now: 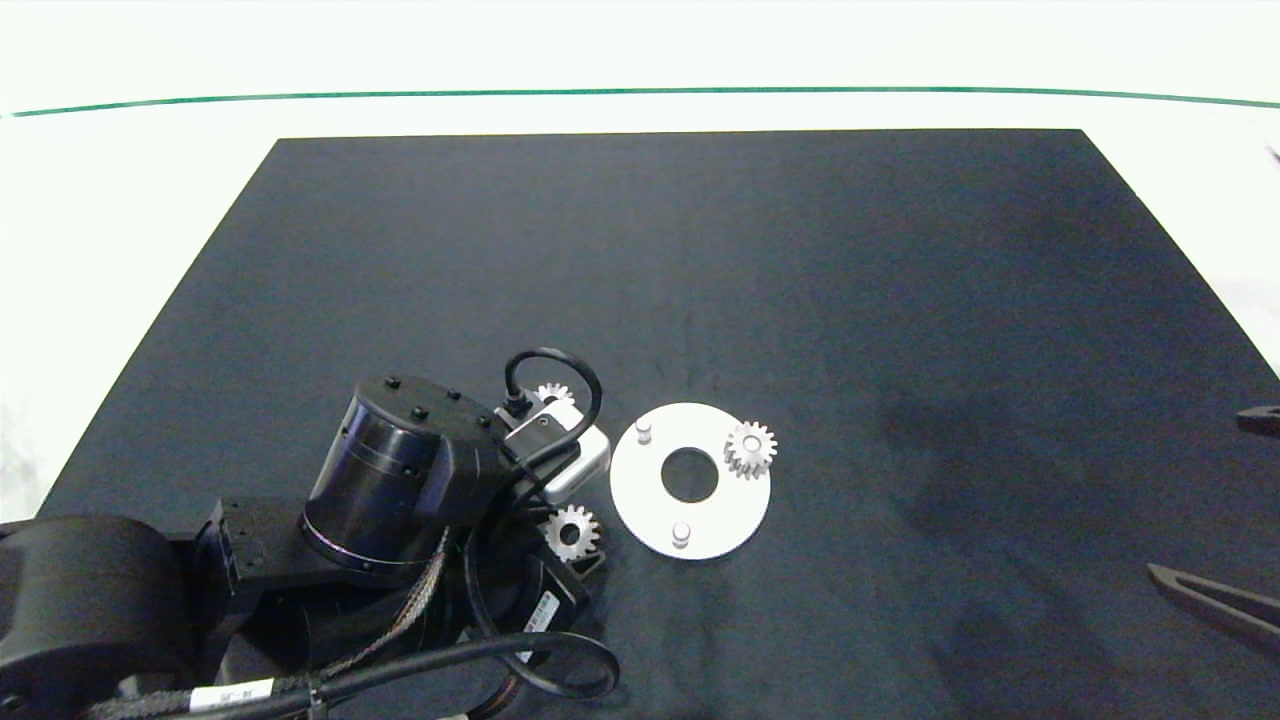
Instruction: Install three planetary gears onto the carrier pins
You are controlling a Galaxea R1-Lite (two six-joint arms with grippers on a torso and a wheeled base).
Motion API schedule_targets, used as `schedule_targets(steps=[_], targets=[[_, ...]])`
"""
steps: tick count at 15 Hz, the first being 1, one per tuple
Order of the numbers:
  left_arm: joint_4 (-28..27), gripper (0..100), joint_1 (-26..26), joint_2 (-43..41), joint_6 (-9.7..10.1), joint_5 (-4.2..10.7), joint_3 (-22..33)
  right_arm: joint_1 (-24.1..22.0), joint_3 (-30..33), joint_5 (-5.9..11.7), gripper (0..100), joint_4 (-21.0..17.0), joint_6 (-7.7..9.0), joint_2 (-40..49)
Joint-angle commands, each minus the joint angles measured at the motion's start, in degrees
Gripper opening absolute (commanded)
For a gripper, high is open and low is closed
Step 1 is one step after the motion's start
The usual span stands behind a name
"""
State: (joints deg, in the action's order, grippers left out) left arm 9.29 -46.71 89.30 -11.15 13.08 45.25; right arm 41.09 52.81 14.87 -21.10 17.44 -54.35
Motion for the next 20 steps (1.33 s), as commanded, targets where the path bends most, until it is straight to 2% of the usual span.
schedule_targets(steps=[1, 4, 8, 12, 20], targets=[[-7.44, 7, -2.06, 0.53, -0.18, 0.1, 7.4, 0.04, 0.1, 0.07, 100, -0.08, 0.22, 0.12], [-9.73, 7, -4.09, 4.13, -0.18, 0.1, 12.76, 0.04, 0.1, 0.07, 100, -0.08, 0.92, 0.73], [-9.64, 7, -7.07, 7.65, -0.18, 0.1, 16.18, 0.04, 0.1, 0.07, 100, -0.08, 1.1, 1.26], [-9.64, 7, -8.92, 9.14, -1.33, 0.89, 17.85, 0.13, 0.1, 0.07, 100, -0.08, 1.1, 1.44], [-9.55, 7, -8.66, 12.04, -3.26, 0.89, 19.61, 0.21, 0.1, 0.07, 100, -0.08, 1.19, 1.44]])
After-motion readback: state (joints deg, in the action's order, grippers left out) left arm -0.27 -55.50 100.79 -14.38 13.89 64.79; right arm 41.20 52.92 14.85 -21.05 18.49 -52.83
